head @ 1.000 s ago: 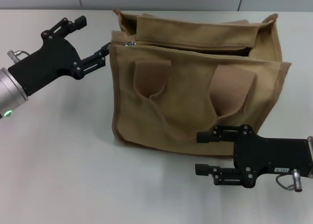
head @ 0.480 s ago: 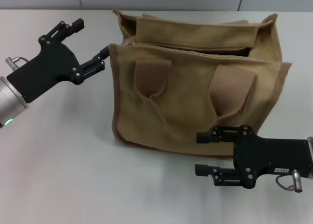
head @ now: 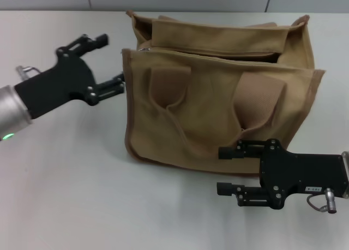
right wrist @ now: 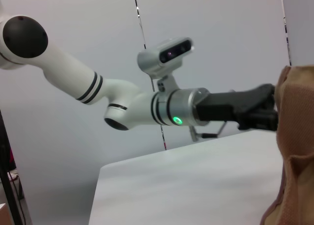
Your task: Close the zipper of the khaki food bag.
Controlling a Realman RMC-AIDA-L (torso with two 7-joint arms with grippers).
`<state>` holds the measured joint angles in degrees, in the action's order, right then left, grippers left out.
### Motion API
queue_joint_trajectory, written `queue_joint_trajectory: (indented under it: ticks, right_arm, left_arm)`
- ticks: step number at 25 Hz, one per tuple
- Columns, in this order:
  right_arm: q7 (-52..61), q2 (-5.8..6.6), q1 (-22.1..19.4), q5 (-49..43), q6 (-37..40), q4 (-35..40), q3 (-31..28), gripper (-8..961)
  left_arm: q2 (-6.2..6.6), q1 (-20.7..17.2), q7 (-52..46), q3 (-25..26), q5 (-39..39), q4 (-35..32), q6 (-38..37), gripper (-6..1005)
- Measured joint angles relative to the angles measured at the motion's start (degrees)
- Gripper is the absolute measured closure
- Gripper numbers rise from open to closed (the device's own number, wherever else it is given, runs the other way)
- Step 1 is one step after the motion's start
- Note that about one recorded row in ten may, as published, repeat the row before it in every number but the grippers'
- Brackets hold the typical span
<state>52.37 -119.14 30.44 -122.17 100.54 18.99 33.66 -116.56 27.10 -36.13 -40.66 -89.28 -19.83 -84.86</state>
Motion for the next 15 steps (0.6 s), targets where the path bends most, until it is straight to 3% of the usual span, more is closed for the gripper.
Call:
queue_joint_trajectory:
  ticks: [3, 6, 15]
  right_arm:
    - [0.24, -0.04, 0.24, 0.00, -0.01, 0.01, 0.00, 277]
    - [0.59, -0.04, 0.34, 0.00, -0.03, 0.03, 0.00, 278]
    - [1.21, -0.05, 0.51, 0.00, -0.38, 0.11, 0.00, 278]
  left_arm:
    - [-0.36, 0.67, 0.13, -1.07, -0.02, -0.11, 1.68, 196]
    - [-1.80, 1.85, 2.89, -1.00, 1.14, -1.23, 6.63, 199]
    - [-1.94, 0.57, 8.27, 0.17, 7.31, -1.26, 5.75, 207]
